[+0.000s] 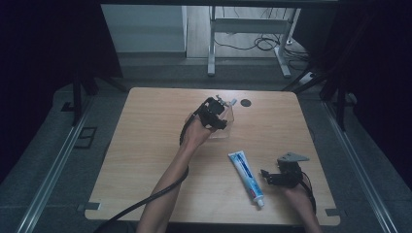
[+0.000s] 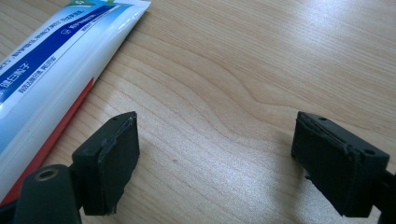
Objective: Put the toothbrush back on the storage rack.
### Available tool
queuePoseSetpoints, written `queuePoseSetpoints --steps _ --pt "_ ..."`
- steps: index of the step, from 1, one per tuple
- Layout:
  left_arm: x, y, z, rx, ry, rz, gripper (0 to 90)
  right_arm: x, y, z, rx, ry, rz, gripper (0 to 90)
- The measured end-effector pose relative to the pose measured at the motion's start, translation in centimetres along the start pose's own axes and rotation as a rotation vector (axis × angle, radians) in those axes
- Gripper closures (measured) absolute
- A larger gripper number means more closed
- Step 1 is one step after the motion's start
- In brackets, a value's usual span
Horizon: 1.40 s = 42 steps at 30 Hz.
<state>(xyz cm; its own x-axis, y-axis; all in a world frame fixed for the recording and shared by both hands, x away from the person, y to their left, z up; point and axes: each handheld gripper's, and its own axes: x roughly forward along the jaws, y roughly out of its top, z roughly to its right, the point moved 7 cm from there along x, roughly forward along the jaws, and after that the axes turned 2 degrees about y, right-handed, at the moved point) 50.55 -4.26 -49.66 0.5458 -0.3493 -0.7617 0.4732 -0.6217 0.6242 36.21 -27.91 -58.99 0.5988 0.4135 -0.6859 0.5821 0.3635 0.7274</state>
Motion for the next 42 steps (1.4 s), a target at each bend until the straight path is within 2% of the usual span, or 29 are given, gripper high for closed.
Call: queuePoseSetpoints --steps 2,6,20,31,42 --pt "-0.1 -0.1 0.1 0.016 0.001 0.000 40.3 0.0 0.0 0.0 -0.002 -0.001 0.001 14.9" --pt "-0.3 -0.1 0.3 0.021 0.002 0.008 40.2 0.0 0.0 0.0 0.000 0.000 0.000 14.9" --pt "-1.3 -0.3 1.4 0.041 -0.032 0.033 39.4 0.0 0.0 0.0 0.002 -0.001 0.000 14.9" --pt "-1.6 -1.3 2.3 0.005 -0.107 0.051 33.7 0.0 0.0 0.0 0.002 -0.001 0.000 14.9" --pt "-2.2 -1.7 2.9 -0.024 -0.139 0.084 30.5 0.0 0.0 0.0 0.001 -0.001 0.000 14.9"
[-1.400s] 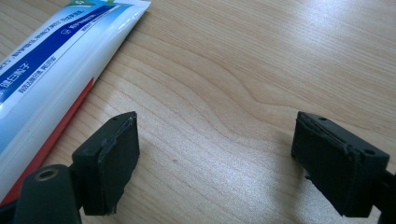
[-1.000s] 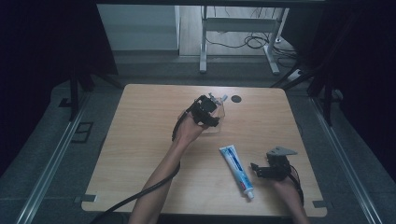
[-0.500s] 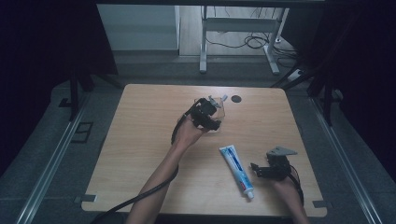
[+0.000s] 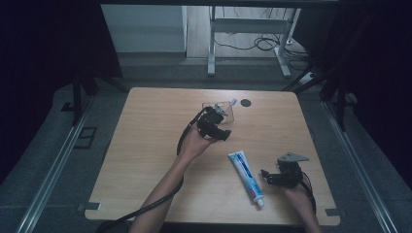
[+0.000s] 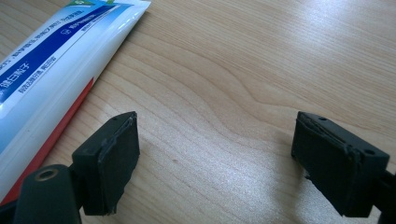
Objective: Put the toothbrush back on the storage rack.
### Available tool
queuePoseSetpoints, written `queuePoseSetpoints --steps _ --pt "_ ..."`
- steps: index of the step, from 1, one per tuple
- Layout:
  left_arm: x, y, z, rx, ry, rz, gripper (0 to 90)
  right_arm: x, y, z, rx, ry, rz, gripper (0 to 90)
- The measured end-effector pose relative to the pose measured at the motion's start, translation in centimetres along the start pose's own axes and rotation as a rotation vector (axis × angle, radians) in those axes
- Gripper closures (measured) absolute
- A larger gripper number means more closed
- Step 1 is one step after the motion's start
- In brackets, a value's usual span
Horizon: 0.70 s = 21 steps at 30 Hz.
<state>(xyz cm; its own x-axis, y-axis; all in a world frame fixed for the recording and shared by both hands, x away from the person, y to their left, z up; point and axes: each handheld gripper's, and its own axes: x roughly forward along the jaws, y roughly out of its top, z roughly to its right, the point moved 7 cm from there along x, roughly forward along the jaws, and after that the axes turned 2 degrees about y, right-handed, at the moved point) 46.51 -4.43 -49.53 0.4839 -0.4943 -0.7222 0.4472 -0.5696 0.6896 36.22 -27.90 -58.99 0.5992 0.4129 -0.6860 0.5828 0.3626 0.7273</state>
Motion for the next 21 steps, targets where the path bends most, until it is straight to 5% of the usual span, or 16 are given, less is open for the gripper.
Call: queuePoseSetpoints --steps 21 --pt "-1.9 -1.2 0.7 -0.021 -0.020 0.040 22.1 0.0 0.0 0.0 0.000 0.000 0.000 14.9"
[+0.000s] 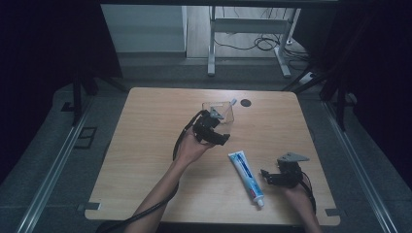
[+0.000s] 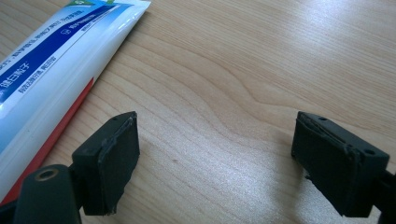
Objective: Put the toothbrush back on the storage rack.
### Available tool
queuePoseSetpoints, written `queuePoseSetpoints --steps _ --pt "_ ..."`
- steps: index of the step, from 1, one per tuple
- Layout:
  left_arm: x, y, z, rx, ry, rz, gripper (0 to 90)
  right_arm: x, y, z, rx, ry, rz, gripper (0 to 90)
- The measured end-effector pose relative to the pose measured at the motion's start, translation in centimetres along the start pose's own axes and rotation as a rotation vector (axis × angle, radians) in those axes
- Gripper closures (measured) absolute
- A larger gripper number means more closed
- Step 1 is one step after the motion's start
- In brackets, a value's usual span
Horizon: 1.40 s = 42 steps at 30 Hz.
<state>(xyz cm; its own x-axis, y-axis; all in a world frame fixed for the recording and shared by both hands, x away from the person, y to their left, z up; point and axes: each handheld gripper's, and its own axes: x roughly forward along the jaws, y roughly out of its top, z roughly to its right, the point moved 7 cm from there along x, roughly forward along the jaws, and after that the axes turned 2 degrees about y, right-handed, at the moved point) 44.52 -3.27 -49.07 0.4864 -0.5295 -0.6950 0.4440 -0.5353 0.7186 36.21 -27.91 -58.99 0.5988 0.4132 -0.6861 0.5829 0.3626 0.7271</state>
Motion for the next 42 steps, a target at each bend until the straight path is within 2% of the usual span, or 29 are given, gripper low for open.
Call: queuePoseSetpoints --steps 25,42 --pt "-1.8 -3.5 0.1 -0.040 -0.042 0.019 19.5 0.0 0.0 0.0 0.001 0.000 0.001 14.9" --pt "-3.8 -4.6 1.2 -0.011 -0.049 0.048 19.6 0.0 0.0 0.0 0.000 0.000 0.001 14.9"
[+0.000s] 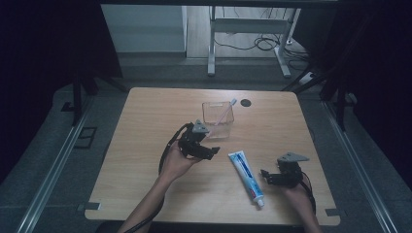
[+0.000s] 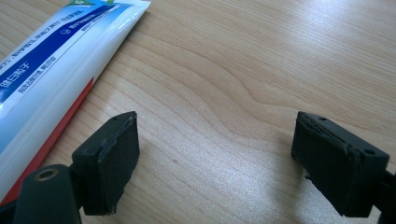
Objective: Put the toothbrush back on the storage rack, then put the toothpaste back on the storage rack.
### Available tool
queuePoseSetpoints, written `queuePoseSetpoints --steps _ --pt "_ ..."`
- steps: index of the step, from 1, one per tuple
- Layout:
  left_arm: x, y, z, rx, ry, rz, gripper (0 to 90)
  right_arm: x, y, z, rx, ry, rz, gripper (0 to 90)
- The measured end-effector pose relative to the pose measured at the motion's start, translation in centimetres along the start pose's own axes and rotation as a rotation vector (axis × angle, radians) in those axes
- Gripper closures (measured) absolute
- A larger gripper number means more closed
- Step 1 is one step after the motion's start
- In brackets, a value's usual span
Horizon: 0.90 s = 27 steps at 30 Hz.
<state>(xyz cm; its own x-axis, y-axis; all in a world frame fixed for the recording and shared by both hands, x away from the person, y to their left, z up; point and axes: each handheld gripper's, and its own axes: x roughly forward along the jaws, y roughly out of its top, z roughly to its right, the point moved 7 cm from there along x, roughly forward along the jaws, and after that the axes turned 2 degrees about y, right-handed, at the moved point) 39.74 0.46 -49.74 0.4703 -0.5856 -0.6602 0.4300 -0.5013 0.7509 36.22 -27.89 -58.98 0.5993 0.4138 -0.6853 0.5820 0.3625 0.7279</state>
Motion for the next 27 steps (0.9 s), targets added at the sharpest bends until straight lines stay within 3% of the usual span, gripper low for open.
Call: queuePoseSetpoints --steps 13,27 --pt "-1.3 -2.0 0.4 -0.012 -0.010 0.014 19.6 0.0 0.0 0.0 0.002 0.001 -0.001 15.0" --pt "-2.8 -6.0 0.6 -0.046 -0.007 0.007 19.6 0.0 0.0 0.0 0.002 0.002 0.000 15.1"
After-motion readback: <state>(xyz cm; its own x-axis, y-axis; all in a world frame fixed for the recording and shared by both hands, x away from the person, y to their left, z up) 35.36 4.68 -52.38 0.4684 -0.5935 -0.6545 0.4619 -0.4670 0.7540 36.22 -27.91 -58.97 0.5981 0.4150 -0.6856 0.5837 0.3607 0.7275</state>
